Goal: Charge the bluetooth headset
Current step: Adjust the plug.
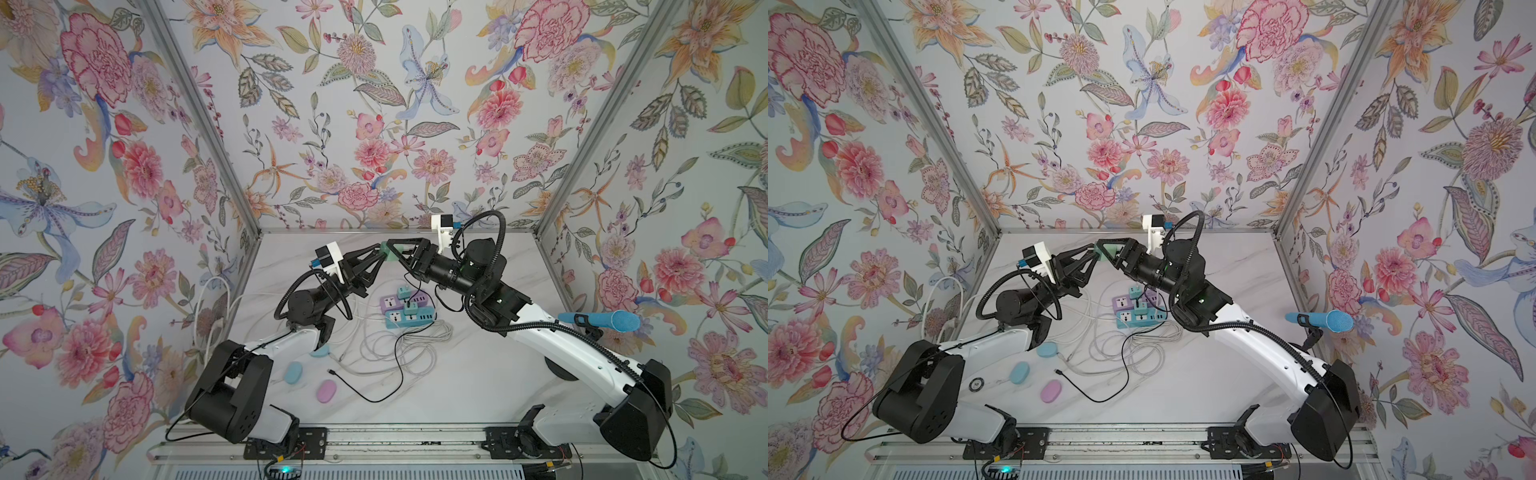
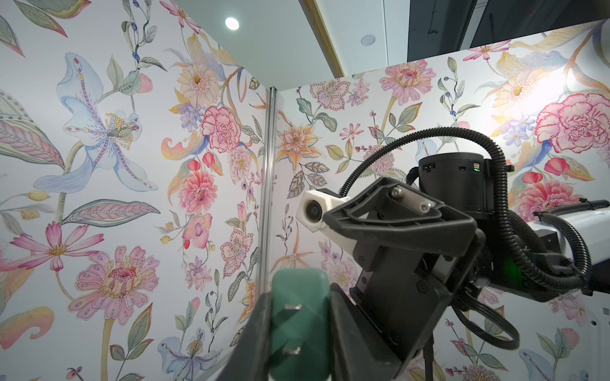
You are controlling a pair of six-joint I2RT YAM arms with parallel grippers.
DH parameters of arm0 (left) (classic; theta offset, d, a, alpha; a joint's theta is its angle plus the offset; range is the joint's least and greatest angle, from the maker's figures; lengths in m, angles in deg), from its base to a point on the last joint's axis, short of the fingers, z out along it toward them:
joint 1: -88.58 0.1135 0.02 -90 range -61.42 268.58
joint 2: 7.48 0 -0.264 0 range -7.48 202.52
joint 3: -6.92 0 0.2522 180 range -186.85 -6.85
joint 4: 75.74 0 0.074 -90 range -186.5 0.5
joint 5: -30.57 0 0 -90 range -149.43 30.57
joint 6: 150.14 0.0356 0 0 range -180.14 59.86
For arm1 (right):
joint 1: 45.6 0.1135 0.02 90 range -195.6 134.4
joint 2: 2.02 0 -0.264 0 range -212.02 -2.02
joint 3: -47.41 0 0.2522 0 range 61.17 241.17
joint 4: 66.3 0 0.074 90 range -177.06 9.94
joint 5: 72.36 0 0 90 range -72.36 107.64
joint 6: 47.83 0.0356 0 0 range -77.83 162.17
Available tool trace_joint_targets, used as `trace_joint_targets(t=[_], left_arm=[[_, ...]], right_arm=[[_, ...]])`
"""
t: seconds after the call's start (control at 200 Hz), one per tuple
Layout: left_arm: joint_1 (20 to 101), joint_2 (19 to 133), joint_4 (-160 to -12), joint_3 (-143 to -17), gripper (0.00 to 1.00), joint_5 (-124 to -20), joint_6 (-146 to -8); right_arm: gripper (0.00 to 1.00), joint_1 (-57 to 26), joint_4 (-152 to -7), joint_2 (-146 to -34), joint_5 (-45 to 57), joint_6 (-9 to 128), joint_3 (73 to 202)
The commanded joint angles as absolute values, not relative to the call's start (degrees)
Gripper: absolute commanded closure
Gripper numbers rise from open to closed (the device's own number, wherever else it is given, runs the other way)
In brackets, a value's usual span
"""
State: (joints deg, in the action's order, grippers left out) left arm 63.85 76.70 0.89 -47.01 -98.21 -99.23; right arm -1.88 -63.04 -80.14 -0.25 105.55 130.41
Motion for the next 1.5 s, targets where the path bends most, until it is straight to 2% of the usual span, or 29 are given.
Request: trace_joint_targets(t=[0.0,0.12,0.36,0.6,0.721,0.776,0.826,0.891,1.011,1.136,1.211,1.266,1.336,1.491], left_arm=[[64.1,78.0,10.0,-48.7,1.0,-100.8,-97.8],[64.1,78.2,10.8,-48.1,1.0,-100.7,-97.1],[64.1,78.7,11.2,-47.4,1.0,-101.8,-94.9],[64.1,80.2,13.2,-47.6,1.0,-103.2,-96.2],[64.1,80.4,13.3,-47.8,1.0,-103.0,-96.7],[64.1,80.3,13.3,-47.8,0.95,-102.6,-96.8],[64.1,80.3,13.5,-47.5,0.84,-101.8,-97.2],[64.2,80.2,14.2,-47.1,0.79,-101.3,-98.2],[64.6,80.3,15.4,-47.2,0.81,-102.1,-102.0],[65.6,79.1,15.7,-46.7,0.84,-103.9,-107.8],[66.7,77.5,13.8,-45.7,0.92,-103.6,-111.3],[67.5,75.8,8.6,-45.3,0.89,-103.5,-112.4],[68.4,72.9,-3.3,-45.4,0.78,-103.1,-110.7],[68.7,63.2,-35.2,-47.6,0.67,-97.4,-95.4]], right_arm=[[0.25,-1.9,-59.2,-80.6,-2.9,108.0,132.1],[0.33,-2.3,-55.3,-81.3,-3.8,110.3,131.4],[0.61,-2.8,-52.2,-82.3,-4.7,112.4,131.4],[0.82,-3.7,-49.0,-82.6,-5.3,113.9,129.8],[0.96,-3.7,-51.8,-82.9,-6.2,111.8,130.8],[1.0,-3.6,-54.2,-82.6,-6.2,109.6,131.7],[1.0,-3.6,-56.2,-82.3,-5.9,107.8,132.1],[1.0,-3.7,-58.4,-81.7,-5.4,105.9,132.4],[1.0,-4.7,-64.9,-80.3,-3.4,100.9,133.9],[1.0,-5.3,-78.7,-78.9,2.6,89.8,138.1],[1.0,-5.4,-83.9,-78.3,6.4,84.7,139.0],[1.0,-5.4,-86.3,-78.0,8.7,82.0,138.9],[1.0,-5.1,-88.6,-77.8,11.8,79.2,138.1],[1.0,-2.0,-91.5,-78.0,20.9,71.6,134.8]])
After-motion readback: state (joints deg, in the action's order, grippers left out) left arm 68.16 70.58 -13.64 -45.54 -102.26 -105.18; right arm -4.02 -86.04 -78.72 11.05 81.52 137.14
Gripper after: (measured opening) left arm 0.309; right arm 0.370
